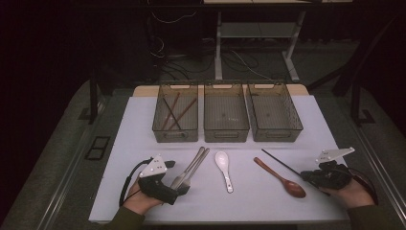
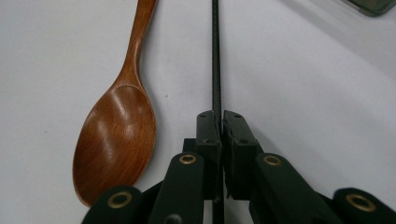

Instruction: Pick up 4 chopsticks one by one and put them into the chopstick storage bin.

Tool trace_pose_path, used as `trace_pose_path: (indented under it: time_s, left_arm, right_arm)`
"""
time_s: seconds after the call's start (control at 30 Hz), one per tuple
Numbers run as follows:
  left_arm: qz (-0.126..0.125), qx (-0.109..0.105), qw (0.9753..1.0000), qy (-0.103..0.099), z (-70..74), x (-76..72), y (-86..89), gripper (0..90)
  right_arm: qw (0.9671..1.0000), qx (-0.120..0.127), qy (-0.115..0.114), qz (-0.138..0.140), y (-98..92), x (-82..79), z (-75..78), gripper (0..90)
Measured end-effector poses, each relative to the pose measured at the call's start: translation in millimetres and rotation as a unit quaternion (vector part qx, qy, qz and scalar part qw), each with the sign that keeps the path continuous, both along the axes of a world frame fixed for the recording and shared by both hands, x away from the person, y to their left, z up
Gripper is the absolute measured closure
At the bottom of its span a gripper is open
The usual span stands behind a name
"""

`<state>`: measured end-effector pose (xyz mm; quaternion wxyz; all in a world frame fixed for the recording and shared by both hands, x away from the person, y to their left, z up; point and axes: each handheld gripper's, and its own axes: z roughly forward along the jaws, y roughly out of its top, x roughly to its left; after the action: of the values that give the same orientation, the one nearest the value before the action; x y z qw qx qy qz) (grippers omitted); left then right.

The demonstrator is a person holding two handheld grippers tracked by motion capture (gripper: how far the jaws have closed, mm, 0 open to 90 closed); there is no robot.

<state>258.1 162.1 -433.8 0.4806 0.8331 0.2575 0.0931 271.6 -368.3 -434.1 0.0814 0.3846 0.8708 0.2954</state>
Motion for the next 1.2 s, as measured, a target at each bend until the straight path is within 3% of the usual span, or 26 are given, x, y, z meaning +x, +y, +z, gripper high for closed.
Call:
trace_pose_path:
  time_s: [0.63, 1.2]
  left_arm:
    - [-0.003, 0.002, 1.0, 0.0, 0.0, -0.1, -0.6, 0.0]
    - [-0.004, 0.003, 1.0, -0.001, -0.4, 0.0, -1.1, 0.0]
  right_arm:
    - [0.9984, 0.049, -0.028, -0.002, -8.4, -0.8, 13.0, 85.1]
    - [0.9942, 0.09, -0.058, -0.001, -10.0, -2.9, 28.4, 85.1]
